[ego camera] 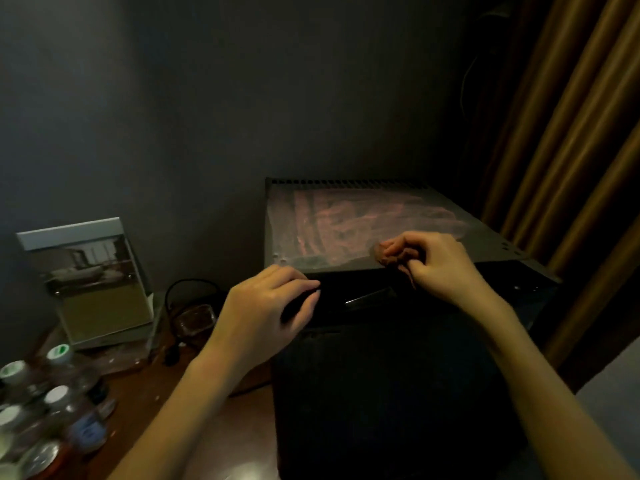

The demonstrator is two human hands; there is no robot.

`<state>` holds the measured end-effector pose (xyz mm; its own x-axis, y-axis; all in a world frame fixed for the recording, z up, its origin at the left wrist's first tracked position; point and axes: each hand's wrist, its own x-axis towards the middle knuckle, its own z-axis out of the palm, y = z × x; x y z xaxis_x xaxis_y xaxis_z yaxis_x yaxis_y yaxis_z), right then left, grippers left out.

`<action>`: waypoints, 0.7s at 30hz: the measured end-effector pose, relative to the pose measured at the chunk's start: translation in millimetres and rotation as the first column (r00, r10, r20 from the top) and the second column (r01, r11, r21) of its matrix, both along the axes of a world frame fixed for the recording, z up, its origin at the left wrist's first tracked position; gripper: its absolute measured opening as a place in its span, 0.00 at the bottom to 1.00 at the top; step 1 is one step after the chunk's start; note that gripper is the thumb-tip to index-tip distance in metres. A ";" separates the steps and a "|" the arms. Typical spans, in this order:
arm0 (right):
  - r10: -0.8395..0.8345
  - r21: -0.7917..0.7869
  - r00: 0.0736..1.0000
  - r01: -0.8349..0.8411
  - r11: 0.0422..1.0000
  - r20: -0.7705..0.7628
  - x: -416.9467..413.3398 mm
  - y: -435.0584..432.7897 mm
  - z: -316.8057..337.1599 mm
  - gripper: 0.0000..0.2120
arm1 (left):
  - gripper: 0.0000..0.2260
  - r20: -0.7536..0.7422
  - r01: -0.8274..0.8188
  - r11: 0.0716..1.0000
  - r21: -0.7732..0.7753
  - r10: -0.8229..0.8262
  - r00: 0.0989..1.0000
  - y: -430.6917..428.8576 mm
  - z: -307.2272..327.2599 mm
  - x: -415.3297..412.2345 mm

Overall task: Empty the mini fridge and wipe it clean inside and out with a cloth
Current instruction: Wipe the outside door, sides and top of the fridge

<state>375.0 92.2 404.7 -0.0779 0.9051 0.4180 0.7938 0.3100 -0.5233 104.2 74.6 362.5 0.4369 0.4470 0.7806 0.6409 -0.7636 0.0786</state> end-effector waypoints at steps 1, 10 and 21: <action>-0.014 0.038 1.000 0.014 0.999 -0.003 -13.6 5.9 0.9 0.16 | 0.13 0.031 0.012 1.000 -0.001 -0.012 0.999 1.2 -1.9 -2.8; 0.061 -0.024 0.995 -0.059 0.998 0.077 -41.9 -5.1 8.6 0.15 | 0.19 0.408 0.031 0.994 0.103 -0.070 0.910 12.1 -40.1 5.9; 0.246 -0.049 0.966 -0.242 0.969 0.078 -73.2 -1.4 7.7 0.20 | 0.19 0.468 0.041 0.990 0.136 -0.101 0.878 14.9 -44.3 9.2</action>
